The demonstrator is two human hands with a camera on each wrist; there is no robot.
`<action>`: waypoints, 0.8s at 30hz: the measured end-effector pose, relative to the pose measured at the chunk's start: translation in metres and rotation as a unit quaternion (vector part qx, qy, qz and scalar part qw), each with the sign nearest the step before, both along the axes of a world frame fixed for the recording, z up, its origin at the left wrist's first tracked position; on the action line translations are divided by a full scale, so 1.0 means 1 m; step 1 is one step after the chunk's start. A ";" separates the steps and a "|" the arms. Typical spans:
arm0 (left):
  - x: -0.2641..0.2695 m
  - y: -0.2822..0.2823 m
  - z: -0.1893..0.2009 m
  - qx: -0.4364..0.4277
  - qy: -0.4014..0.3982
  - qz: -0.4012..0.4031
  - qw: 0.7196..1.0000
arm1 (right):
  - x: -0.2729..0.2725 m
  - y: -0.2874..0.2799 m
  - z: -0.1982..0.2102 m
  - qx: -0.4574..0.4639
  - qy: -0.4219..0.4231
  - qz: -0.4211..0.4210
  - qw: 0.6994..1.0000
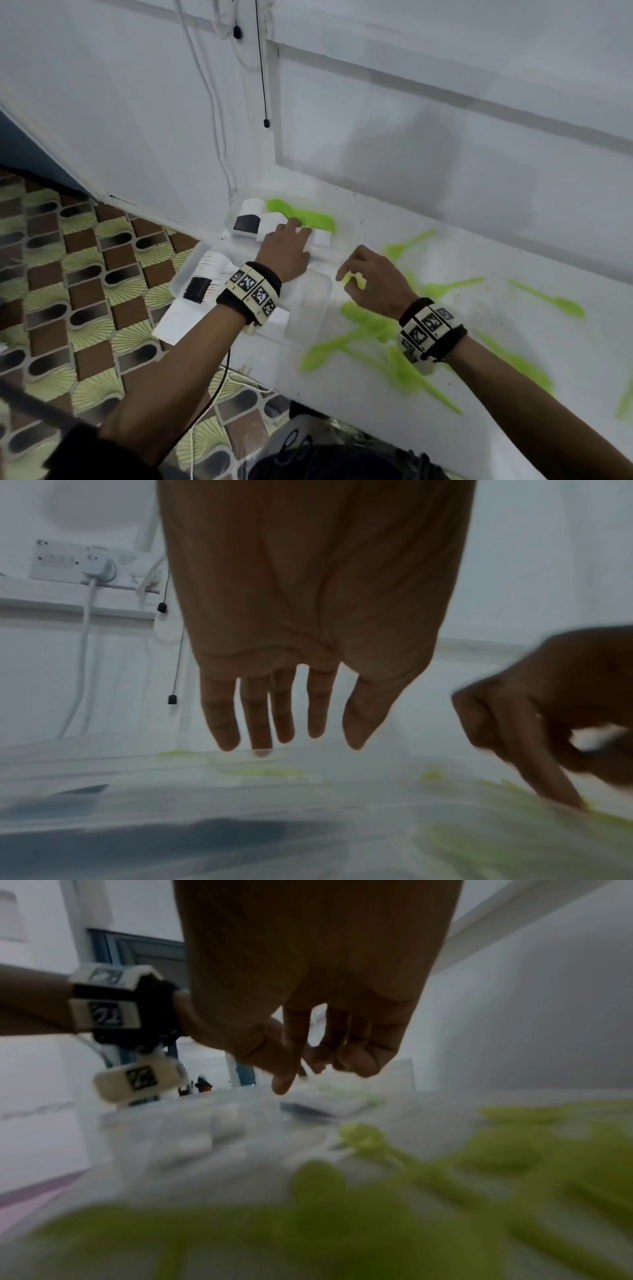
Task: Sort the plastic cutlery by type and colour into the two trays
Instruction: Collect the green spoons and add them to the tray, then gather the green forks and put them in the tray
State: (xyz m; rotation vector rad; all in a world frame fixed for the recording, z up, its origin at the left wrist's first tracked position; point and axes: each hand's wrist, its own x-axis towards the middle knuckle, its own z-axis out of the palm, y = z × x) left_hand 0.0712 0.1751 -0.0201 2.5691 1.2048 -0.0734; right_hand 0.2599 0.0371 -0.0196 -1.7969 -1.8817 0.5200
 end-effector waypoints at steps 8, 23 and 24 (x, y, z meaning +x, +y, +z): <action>0.019 -0.061 -0.001 0.001 -0.113 -0.051 0.992 | 0.006 -0.089 -0.065 -0.002 -0.124 0.172 0.977; 0.032 -0.220 -0.033 -0.009 -0.141 0.117 0.983 | 0.068 -0.144 -0.033 0.165 -0.156 0.070 0.971; 0.036 -0.225 -0.037 -0.009 -0.102 0.124 0.987 | 0.075 -0.148 -0.030 0.168 -0.158 0.056 0.971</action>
